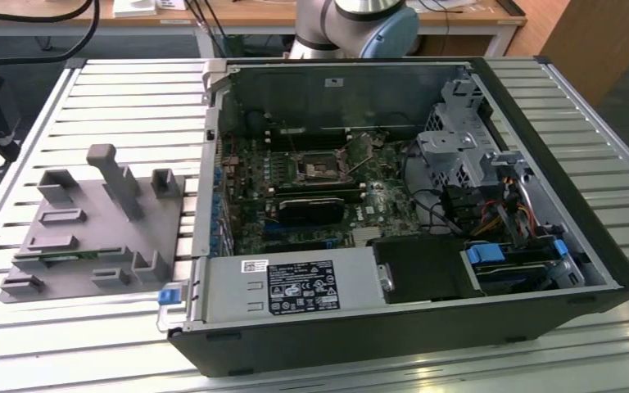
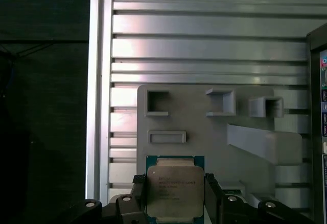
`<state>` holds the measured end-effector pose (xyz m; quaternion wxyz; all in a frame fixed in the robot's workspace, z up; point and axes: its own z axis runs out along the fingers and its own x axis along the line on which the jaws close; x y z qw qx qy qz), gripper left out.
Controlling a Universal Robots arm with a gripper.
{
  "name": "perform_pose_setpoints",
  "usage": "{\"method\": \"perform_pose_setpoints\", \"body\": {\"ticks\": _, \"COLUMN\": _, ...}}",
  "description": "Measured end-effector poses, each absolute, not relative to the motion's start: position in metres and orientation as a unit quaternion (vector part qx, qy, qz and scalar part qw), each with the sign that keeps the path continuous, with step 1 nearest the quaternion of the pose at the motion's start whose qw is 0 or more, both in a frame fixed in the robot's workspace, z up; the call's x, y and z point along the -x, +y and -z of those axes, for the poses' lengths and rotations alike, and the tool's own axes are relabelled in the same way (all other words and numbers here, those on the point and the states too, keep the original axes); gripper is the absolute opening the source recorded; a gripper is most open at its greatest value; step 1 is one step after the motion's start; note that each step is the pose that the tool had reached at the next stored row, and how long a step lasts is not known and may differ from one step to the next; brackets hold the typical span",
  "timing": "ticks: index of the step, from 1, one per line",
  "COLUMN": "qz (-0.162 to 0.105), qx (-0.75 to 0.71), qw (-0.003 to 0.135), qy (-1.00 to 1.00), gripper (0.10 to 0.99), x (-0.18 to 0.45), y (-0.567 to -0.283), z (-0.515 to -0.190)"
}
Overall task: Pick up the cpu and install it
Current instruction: 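Pick up the cpu and move it towards the insertion slot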
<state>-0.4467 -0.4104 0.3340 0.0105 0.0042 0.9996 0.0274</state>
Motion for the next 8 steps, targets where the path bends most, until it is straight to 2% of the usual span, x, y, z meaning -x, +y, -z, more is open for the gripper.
{"method": "perform_pose_setpoints", "body": {"ticks": 8, "qz": -0.027, "qx": -0.004, "qw": 0.011, "qy": 1.000, "gripper": 0.545, "x": 0.4466, "y": -0.4104, "z": -0.3392}}
